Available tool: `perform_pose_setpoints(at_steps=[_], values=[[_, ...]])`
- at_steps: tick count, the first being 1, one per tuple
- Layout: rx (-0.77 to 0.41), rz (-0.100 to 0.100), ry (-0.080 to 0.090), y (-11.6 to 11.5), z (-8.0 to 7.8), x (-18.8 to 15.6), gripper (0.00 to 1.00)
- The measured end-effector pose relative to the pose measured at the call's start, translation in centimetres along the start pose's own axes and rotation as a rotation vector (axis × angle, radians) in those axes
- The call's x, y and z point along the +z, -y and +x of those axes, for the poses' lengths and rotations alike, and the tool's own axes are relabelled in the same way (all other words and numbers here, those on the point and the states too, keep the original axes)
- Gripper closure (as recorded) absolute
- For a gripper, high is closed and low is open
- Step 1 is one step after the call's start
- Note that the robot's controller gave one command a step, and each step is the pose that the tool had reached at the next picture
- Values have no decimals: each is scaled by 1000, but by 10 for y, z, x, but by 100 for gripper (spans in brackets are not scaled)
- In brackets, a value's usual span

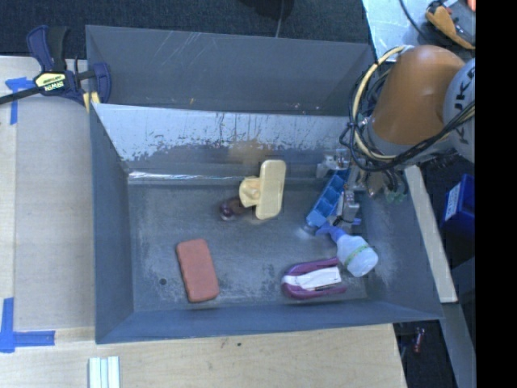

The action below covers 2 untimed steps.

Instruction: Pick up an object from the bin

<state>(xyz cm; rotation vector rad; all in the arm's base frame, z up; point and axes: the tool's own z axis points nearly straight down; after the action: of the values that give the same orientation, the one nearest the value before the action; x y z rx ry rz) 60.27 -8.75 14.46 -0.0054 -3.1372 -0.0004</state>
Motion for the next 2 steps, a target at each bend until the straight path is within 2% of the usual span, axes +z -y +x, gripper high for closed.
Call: perform_pose_setpoints(at_steps=[1,2], values=[[-3,1,8,0,-2,-5,0],[-157,1,10,59,-23,73,0]])
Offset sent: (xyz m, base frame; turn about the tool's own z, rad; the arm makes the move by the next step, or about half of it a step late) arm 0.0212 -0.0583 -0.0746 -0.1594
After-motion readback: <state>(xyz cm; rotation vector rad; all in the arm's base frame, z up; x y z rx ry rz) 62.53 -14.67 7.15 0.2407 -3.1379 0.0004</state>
